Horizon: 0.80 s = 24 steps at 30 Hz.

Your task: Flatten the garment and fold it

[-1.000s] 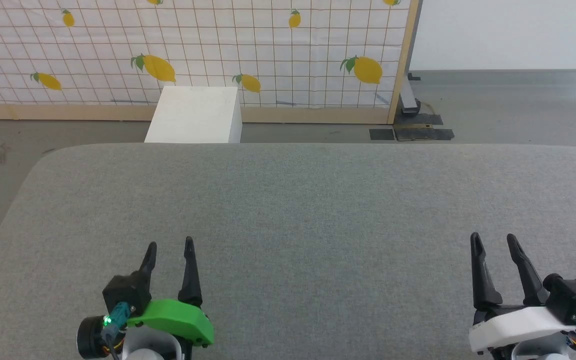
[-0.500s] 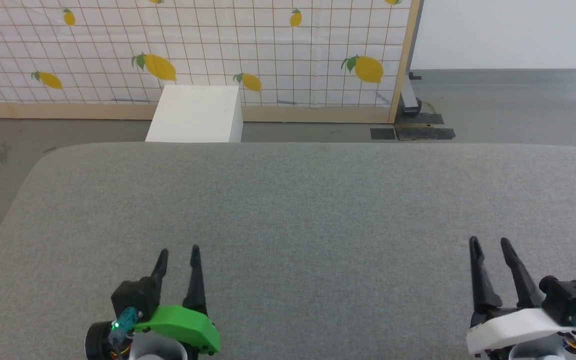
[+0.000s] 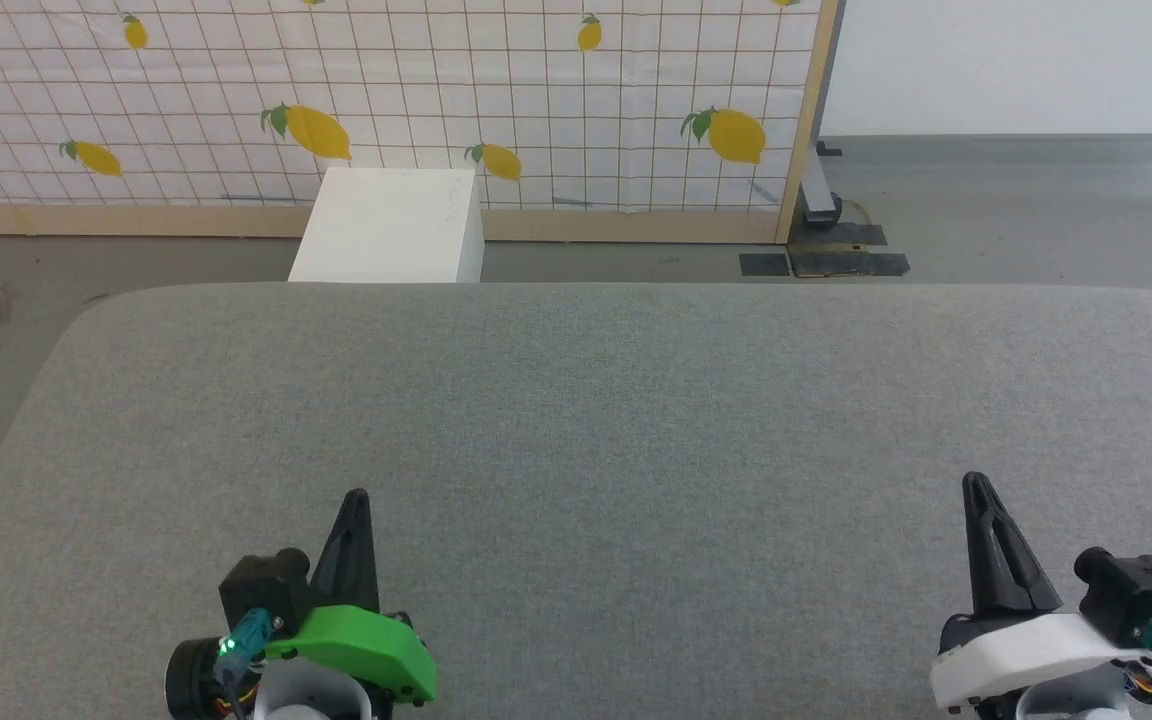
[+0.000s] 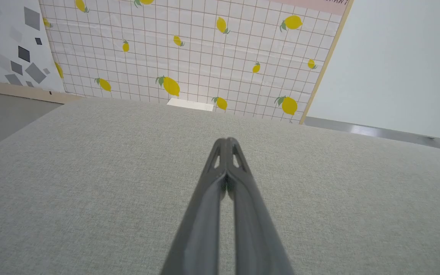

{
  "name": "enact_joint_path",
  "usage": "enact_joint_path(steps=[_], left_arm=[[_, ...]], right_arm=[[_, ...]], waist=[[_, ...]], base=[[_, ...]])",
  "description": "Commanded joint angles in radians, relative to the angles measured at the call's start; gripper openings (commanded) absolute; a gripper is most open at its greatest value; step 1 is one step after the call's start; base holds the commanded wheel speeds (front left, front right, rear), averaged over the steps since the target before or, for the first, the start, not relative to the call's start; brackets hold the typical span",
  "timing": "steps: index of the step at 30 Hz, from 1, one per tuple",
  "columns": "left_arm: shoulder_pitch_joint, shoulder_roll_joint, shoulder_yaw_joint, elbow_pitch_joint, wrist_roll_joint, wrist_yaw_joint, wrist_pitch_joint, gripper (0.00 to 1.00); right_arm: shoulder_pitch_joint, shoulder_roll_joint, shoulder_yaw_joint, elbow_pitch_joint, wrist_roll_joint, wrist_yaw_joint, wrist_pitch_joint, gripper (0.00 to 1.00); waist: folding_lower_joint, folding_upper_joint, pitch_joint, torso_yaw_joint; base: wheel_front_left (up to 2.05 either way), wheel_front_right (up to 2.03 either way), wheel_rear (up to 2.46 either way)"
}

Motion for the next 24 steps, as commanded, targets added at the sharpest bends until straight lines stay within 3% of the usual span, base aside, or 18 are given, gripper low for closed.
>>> enact_joint_path(steps=[1, 24], left_arm=[[0.005, -0.002, 0.006, -0.010, 0.015, -0.006, 0.004, 0.00], [0.013, -0.005, 0.033, -0.057, 0.066, -0.017, 0.050, 0.00]], right_arm=[[-0.002, 0.000, 0.003, -0.008, -0.011, 0.000, 0.007, 0.00], [-0.006, 0.000, 0.014, -0.043, -0.051, 0.000, 0.054, 0.00]], waist=[[0.0000, 0.0000, 0.001, -0.001], [0.0000, 0.0000, 0.011, -0.009]], base=[[0.00, 0.00, 0.00], [0.00, 0.00, 0.00]])
